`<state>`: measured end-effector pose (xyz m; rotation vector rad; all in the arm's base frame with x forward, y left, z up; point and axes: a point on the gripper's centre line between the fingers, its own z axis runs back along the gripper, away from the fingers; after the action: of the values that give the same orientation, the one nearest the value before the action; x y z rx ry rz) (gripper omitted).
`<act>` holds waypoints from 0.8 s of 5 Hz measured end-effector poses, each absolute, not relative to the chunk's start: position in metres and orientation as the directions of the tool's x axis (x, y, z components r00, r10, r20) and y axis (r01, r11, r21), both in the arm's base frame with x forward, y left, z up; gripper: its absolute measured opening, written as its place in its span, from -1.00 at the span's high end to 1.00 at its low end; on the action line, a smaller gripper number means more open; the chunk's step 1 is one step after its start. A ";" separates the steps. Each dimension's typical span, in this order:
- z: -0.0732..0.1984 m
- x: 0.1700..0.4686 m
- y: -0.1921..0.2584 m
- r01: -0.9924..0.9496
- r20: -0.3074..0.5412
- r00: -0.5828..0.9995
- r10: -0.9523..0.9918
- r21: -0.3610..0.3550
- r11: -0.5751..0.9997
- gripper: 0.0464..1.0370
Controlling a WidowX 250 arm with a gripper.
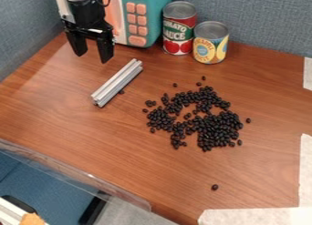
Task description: Sweep into pile
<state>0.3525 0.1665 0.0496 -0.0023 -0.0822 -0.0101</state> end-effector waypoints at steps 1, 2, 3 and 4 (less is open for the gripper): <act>0.034 0.348 0.164 0.004 0.043 0.999 -0.003 -0.023 1.000 -0.93; 0.031 0.346 0.153 0.000 0.041 0.999 0.001 -0.029 1.000 -0.93; 0.036 0.350 0.138 0.032 0.061 0.998 -0.031 -0.015 0.999 -0.93; 0.036 0.353 0.134 0.049 0.052 0.997 -0.050 0.019 0.999 -0.93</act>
<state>0.3527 0.1341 0.0363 0.0174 -0.0526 -0.0498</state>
